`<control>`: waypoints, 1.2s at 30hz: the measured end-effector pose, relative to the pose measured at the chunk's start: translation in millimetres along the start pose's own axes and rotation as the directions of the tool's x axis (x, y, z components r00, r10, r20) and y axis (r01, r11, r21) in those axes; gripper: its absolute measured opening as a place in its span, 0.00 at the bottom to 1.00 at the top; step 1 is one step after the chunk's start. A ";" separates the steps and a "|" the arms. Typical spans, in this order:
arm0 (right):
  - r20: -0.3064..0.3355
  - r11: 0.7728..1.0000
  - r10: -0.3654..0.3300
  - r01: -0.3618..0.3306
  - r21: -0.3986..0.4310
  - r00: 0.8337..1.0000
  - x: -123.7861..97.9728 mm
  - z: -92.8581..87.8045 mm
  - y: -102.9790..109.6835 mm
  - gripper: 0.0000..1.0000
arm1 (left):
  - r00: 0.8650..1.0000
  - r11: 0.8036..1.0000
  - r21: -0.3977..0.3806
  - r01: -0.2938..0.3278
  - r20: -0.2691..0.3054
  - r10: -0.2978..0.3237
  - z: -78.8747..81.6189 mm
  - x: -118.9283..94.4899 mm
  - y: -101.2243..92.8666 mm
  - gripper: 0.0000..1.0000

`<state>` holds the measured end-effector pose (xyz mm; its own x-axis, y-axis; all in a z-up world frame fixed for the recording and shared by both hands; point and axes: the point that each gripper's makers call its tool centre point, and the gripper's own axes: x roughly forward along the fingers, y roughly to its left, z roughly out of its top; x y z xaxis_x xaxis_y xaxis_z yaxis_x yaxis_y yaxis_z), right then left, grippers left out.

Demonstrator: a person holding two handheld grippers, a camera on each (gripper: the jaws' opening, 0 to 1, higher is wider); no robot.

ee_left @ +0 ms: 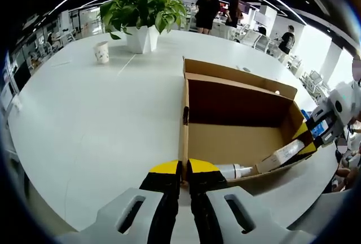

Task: Operate the shoe box by opening the lid, removing the specified soft item, and placing it in the target area until the item is outside and the box remains undamaged.

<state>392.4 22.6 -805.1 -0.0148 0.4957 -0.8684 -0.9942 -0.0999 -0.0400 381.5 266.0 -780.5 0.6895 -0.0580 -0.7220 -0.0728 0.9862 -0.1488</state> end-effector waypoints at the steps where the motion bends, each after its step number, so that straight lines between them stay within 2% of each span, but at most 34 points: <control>1: 0.000 1.000 0.002 -0.002 0.004 1.000 -0.2 0.2 0.3 0.16 | 1.000 1.000 0.000 0.000 0.000 0.000 0.0 0.0 -0.1 0.02; 7: 0.029 0.999 -0.024 0.023 0.035 0.999 -5.3 7.0 -2.8 0.14 | 1.000 1.000 0.001 -0.002 0.001 0.002 -0.2 -1.1 -1.4 0.02; 10: 0.031 0.998 -0.060 0.060 0.020 0.998 -8.1 9.1 -7.1 0.14 | 1.000 1.000 0.004 -0.005 0.003 0.005 -0.3 -1.7 -2.0 0.02; 16: 0.050 0.996 -0.090 0.090 0.011 0.995 -15.7 14.3 -7.7 0.14 | 1.000 1.000 0.004 -0.004 0.006 0.004 -0.4 -1.7 -1.5 0.02; 36: 0.132 0.990 -0.143 0.139 0.039 0.981 -48.0 35.9 -10.4 0.13 | 1.000 1.000 -0.003 0.004 0.009 -0.004 -0.4 0.7 1.1 0.03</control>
<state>399.7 30.9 -745.3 0.1134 0.6144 -0.7808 -0.9901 0.0040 -0.1406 381.6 267.1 -781.4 0.6959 -0.0609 -0.7155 -0.0720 0.9855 -0.1538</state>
